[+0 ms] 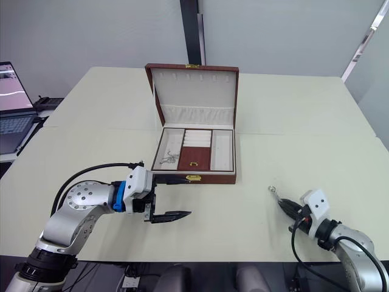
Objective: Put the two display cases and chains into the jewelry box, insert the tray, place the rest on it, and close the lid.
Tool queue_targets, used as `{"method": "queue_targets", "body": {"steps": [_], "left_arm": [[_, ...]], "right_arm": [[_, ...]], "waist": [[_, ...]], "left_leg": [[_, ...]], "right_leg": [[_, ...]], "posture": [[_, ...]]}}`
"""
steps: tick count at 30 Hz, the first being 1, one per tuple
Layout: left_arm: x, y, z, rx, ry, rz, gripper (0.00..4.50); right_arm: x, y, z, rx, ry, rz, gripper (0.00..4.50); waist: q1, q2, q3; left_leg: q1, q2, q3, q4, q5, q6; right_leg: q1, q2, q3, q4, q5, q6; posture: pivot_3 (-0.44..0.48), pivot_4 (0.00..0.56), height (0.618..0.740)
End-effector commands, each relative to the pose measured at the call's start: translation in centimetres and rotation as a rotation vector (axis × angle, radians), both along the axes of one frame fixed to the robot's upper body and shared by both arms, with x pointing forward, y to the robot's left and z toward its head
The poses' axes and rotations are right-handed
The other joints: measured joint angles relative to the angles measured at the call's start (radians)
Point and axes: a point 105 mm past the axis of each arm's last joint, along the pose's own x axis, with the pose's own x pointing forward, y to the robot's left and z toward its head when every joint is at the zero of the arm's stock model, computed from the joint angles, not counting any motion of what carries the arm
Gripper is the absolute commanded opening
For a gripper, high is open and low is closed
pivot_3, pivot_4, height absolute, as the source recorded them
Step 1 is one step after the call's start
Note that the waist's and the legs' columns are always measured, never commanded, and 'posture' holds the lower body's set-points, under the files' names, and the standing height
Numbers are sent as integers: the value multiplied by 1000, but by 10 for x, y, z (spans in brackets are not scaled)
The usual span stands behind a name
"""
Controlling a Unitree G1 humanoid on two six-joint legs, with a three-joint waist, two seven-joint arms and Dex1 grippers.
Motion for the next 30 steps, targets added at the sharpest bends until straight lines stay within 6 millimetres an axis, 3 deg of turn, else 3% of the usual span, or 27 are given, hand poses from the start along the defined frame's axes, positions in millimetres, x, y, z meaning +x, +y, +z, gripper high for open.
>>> {"method": "queue_targets", "body": {"steps": [1,8,19,26,30], "left_arm": [[5,4,10,-40,-30,40,4500],[8,12,15,-87,-32,137,4500],[5,38,20,-135,-46,354,4500],[2,52,21,-152,-52,453,4500],[-2,59,17,-158,-49,498,4500]], "right_arm": [[5,9,30,-2,-86,64,14],[17,36,65,40,-125,166,14],[61,94,115,136,-202,261,14],[81,113,122,127,-218,255,14],[97,116,113,73,-204,204,14]], "waist": [[0,0,0],[-1,0,0],[0,0,0],[2,0,0],[-1,0,0]], "left_leg": [[0,0,0,0,0,0],[0,0,-1,0,0,0],[-2,0,-1,0,0,0],[-3,0,-1,-1,0,0],[-3,0,0,-1,0,0]], "right_leg": [[0,0,0,0,0,0],[0,0,0,0,0,0],[-2,0,-1,0,0,0],[-3,-1,-2,0,0,0],[-3,-1,-1,-1,0,0]], "posture": [[0,150,740],[0,150,740],[0,150,740],[0,150,740],[0,150,740]]}}
